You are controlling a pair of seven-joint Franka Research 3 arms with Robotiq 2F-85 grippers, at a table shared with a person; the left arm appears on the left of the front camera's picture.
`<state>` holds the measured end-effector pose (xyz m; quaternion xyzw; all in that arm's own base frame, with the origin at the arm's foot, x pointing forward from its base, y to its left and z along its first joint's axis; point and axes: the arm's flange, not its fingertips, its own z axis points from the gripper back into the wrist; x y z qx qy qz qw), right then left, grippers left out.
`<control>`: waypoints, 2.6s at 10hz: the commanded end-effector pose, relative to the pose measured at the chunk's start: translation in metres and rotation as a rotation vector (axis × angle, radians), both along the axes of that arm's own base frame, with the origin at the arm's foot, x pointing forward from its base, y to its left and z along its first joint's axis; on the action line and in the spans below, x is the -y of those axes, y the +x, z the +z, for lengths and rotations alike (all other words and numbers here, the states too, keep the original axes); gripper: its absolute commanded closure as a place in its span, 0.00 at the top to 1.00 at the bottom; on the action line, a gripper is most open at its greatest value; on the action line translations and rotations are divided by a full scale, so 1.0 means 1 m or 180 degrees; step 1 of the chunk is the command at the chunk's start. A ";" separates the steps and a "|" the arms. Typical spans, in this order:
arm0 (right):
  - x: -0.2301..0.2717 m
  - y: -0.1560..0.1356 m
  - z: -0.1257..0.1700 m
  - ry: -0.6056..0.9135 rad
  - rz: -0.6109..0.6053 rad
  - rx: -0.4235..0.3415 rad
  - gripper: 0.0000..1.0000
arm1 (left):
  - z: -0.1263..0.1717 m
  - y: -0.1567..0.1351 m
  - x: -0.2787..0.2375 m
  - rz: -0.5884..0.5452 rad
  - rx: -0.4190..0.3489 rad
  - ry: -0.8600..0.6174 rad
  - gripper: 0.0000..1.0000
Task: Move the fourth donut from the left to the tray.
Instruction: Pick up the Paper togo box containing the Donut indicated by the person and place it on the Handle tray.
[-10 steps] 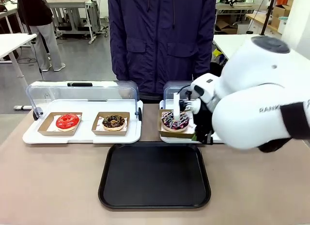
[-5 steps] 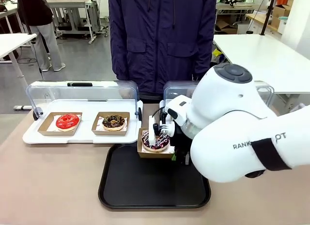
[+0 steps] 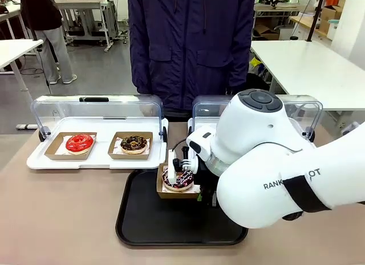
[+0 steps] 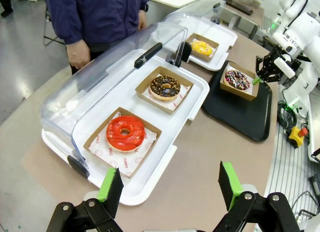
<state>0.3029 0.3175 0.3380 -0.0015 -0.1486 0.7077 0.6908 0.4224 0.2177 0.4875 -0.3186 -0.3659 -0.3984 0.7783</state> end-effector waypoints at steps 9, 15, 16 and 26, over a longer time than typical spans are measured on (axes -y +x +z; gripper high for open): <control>0.044 -0.059 -0.032 -0.0004 -0.0157 -0.0348 0.02 | 0.002 -0.001 0.001 -0.0018 0.0019 -0.0017 1.00; 0.049 -0.047 -0.044 -0.0011 -0.0132 -0.0581 0.02 | 0.002 -0.001 0.001 -0.0018 0.0019 -0.0017 1.00; 0.050 -0.047 -0.044 -0.0044 -0.0091 -0.0597 0.60 | 0.002 -0.001 0.001 -0.0018 0.0019 -0.0017 1.00; 0.054 -0.061 0.029 -0.0006 -0.0125 -0.0245 1.00 | 0.002 -0.001 0.001 -0.0018 0.0019 -0.0017 1.00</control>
